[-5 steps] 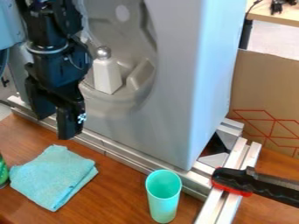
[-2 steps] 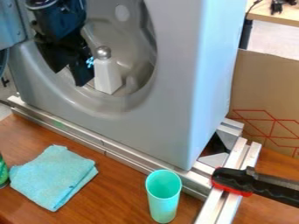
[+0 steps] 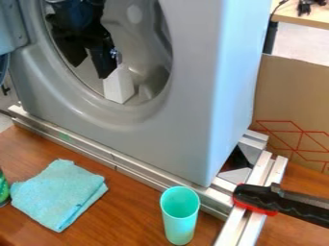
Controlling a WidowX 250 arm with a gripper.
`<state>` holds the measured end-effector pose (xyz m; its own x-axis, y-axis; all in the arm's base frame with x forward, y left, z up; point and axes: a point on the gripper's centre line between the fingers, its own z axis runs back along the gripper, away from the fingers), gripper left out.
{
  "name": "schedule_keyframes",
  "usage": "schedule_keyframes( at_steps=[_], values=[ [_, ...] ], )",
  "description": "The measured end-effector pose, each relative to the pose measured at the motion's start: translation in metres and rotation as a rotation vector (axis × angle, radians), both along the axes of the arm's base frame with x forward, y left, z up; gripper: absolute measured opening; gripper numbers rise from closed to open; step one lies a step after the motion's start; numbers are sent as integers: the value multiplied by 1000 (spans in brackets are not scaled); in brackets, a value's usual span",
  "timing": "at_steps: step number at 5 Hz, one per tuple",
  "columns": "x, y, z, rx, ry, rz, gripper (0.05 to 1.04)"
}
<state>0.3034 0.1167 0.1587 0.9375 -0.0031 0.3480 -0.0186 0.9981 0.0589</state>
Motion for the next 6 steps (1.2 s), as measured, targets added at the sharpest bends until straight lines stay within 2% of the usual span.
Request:
schedule_keyframes(
  at_steps=[1,3,4,5,6],
  values=[
    [11,5,-1,-7,4,19,1001],
    [27,9,-17,-34,44,31,1001],
    [37,3,-26,-58,81,11,1001],
    [42,-5,-29,-66,87,3,1001],
    [45,-7,-35,-50,105,11,941]
  ],
)
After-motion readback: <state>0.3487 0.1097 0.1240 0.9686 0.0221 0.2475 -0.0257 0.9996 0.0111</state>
